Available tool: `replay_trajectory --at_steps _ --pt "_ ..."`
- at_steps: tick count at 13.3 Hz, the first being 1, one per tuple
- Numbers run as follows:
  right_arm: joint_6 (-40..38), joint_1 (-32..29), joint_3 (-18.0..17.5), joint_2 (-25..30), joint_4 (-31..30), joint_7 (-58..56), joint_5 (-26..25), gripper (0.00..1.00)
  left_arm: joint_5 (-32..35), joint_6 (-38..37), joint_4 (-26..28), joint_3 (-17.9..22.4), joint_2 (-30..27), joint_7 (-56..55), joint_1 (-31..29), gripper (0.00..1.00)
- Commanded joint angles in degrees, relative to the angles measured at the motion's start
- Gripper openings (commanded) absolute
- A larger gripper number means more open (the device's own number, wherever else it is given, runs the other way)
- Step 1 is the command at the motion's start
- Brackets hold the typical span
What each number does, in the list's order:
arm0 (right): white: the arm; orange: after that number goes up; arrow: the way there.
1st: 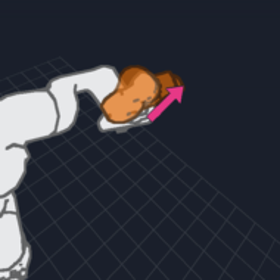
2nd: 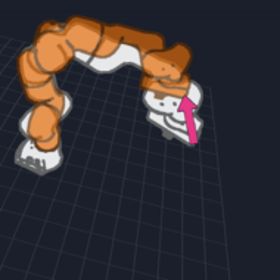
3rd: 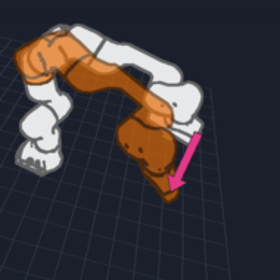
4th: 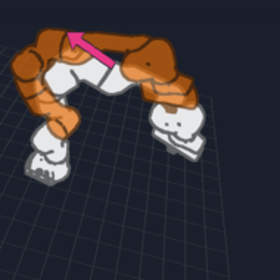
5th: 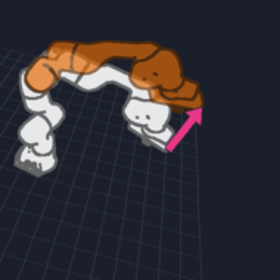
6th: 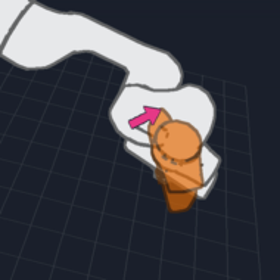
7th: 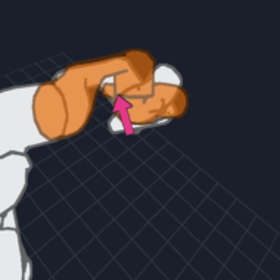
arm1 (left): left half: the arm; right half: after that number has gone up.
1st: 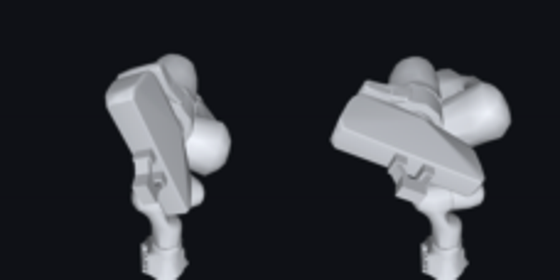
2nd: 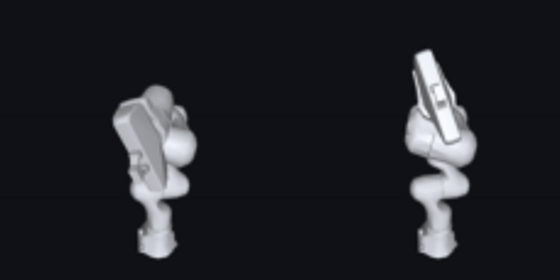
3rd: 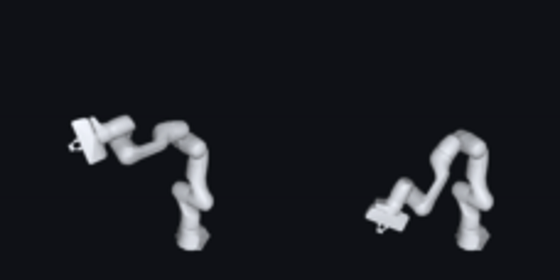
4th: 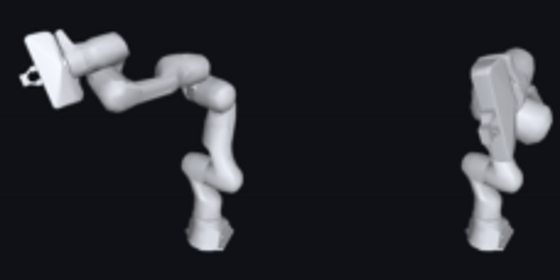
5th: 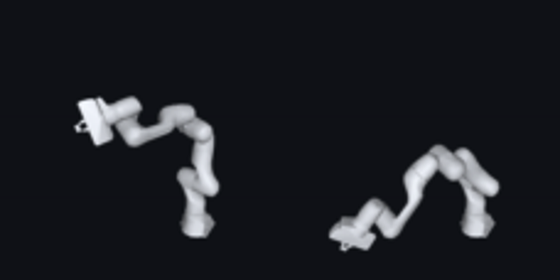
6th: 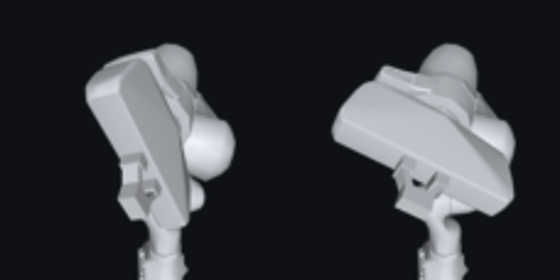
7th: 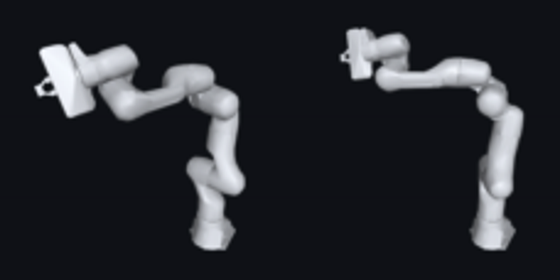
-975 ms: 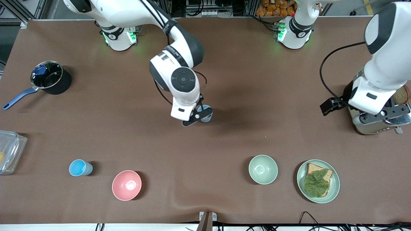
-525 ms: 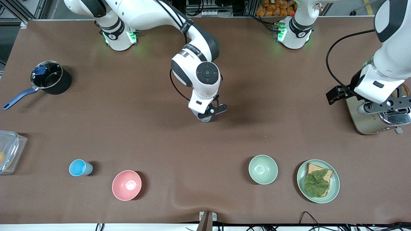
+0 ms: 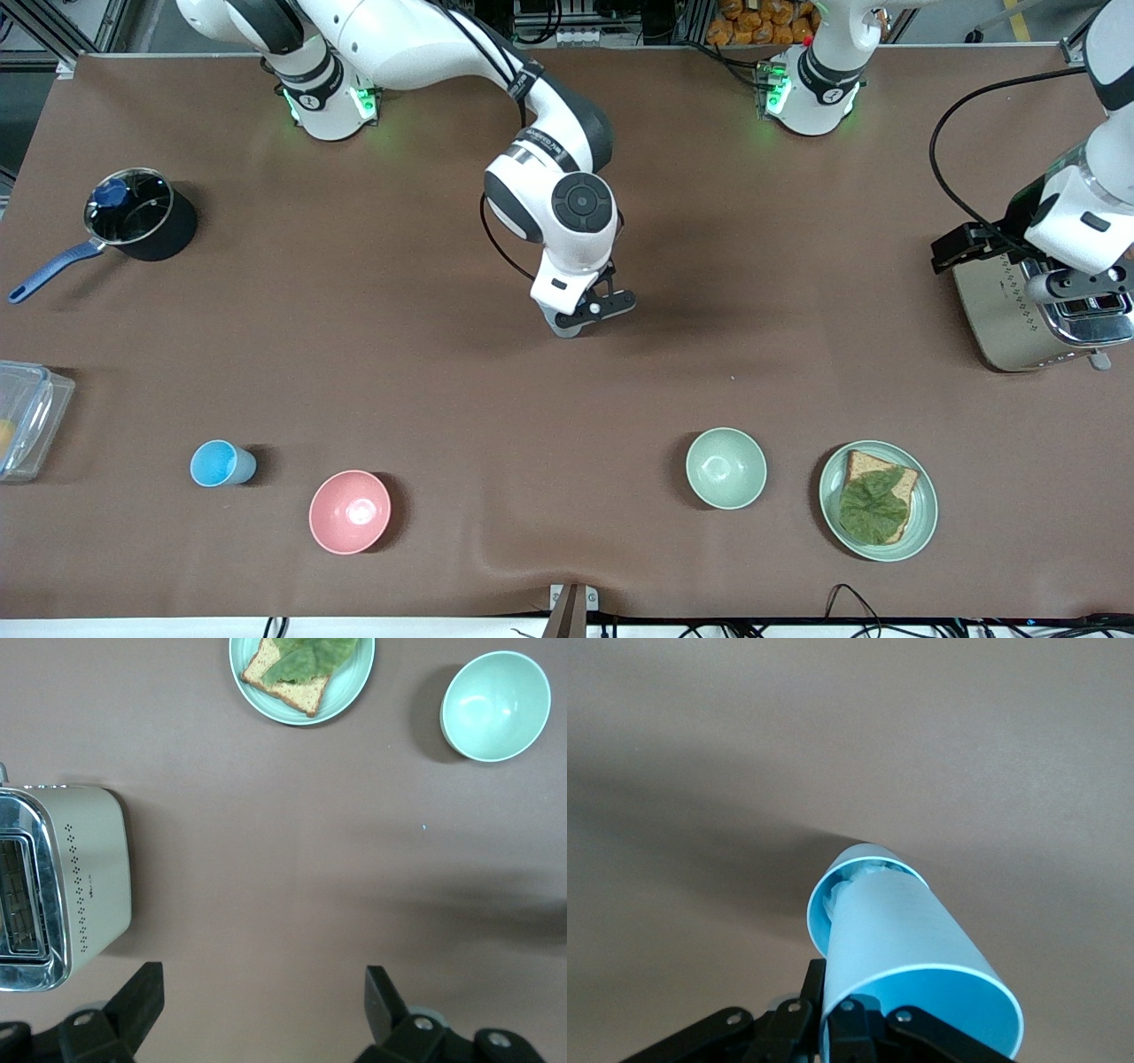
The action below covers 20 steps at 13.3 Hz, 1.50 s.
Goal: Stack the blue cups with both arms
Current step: 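Lower the right gripper's blue cup into the placed blue cup, then open the right gripper and lift it off the stacked cups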
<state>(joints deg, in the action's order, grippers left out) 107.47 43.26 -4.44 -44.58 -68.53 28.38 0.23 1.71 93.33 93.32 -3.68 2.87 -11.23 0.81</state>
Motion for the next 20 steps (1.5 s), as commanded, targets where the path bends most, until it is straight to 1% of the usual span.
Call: replay_trajectory --at_steps 1,2,3,4,5,7,9,11,12,14,15,16,18,20 --pt "0.0 0.7 0.5 -1.5 1.9 1.3 -0.7 0.0 -1.2 0.3 2.0 1.0 -1.7 1.1 0.8 1.0" --pt "-0.1 0.8 0.5 -1.5 1.8 1.5 -0.6 0.0 -1.4 0.3 2.1 1.1 -1.9 1.1 0.7 1.0" --pt "-0.1 0.9 0.5 -1.6 1.8 3.0 -0.6 0.22 -1.7 0.3 2.5 1.0 -2.2 1.1 0.5 1.0" --pt "0.0 0.9 0.5 -1.7 1.8 5.2 -0.6 0.71 -2.0 0.3 2.7 1.1 -2.5 1.1 0.5 1.0" --pt "0.0 1.3 0.5 -1.7 1.8 5.6 -0.7 1.0 -2.0 0.3 2.8 1.1 -2.8 1.1 0.5 1.0" --pt "-0.3 0.3 0.5 -0.8 2.0 5.7 -0.6 1.0 -2.0 -0.2 2.7 1.1 -2.8 1.1 0.6 1.0" --pt "-0.9 -1.8 0.6 0.7 2.1 5.3 -0.1 1.0 -1.9 -0.6 2.0 0.8 -2.8 0.9 0.4 1.0" --pt "-2.4 -6.1 0.0 4.3 2.0 3.9 0.4 1.0 -1.9 -1.1 1.4 0.6 -2.8 1.0 0.3 1.0" --pt "-3.9 -7.1 0.0 5.8 2.0 2.0 0.5 1.0 -1.9 -1.1 1.3 0.6 -2.8 1.0 0.4 1.0" --pt "-10.9 -10.7 0.3 9.5 1.7 -2.3 0.5 1.0 -1.9 -1.1 0.5 0.5 -2.7 1.1 0.4 1.0" --pt "-15.0 -13.4 0.4 11.7 1.5 -4.3 0.5 1.0 -1.9 -1.6 -0.1 0.5 -2.7 1.1 0.5 1.0" --pt "-17.4 -16.1 0.5 13.8 1.0 -7.3 0.5 1.0 -1.9 -2.4 -0.5 0.4 -2.8 1.1 0.5 1.0" --pt "-19.5 -22.3 0.4 18.2 -2.4 -15.8 0.5 1.0 -2.0 -4.5 -2.3 0.5 -2.7 1.0 0.4 1.0" --pt "-19.6 -28.1 0.5 24.1 -8.0 -21.9 -0.3 1.0 -2.0 -5.0 -2.7 0.3 -2.8 1.1 0.2 1.0"
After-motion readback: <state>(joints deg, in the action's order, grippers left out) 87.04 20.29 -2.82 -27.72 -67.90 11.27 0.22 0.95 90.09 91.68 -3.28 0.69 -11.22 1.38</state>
